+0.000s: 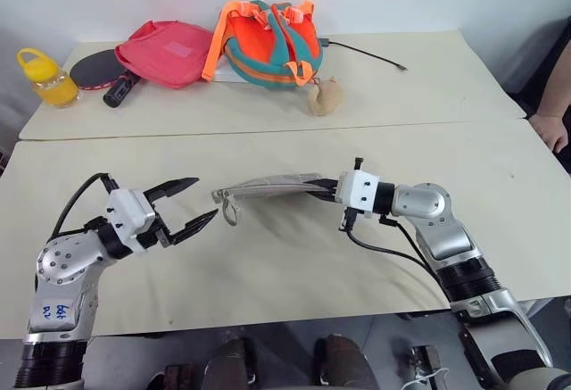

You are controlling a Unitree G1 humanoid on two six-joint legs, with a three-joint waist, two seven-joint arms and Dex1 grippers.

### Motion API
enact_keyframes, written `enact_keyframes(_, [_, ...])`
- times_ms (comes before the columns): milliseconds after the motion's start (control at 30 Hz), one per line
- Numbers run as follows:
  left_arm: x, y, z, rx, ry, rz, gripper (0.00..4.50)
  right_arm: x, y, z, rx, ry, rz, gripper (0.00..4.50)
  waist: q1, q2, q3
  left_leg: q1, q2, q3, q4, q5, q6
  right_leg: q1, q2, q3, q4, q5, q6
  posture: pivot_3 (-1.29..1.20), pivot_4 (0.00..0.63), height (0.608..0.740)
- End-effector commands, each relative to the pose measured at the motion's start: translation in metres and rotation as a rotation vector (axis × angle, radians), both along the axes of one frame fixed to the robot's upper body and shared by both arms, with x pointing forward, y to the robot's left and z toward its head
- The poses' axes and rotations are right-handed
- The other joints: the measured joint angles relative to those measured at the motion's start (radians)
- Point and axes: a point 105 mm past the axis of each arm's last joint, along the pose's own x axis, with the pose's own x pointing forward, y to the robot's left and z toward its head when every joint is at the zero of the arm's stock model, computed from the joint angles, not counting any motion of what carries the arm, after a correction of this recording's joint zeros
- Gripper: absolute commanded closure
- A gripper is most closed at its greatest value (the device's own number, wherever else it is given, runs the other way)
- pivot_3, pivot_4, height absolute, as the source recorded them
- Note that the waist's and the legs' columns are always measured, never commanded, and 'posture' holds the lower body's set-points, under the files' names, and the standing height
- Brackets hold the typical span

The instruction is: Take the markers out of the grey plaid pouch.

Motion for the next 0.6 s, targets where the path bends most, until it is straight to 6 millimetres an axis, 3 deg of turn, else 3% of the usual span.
enact_keyframes(33, [-0.007,0.004,0.010,0.029,-0.056,-0.014,1.15,-0.002,-0.003,0.011,0.028,-0.047,0.003,4.50,0.001,0.000,0.000,0.000,0.000,0.000,0.000,0.000,0.000,0.000,0.000,0.000,0.000,0.000,0.000,0.00,0.150,0.740])
enact_keyframes(600, [0.003,0.005,-0.009,0.080,-0.048,0.007,1.15,-0.011,0.003,0.013,0.051,-0.029,0.055,4.50,0.001,0.000,0.000,0.000,0.000,0.000,0.000,0.000,0.000,0.000,0.000,0.000,0.000,0.000,0.000,0.00,0.150,0.740])
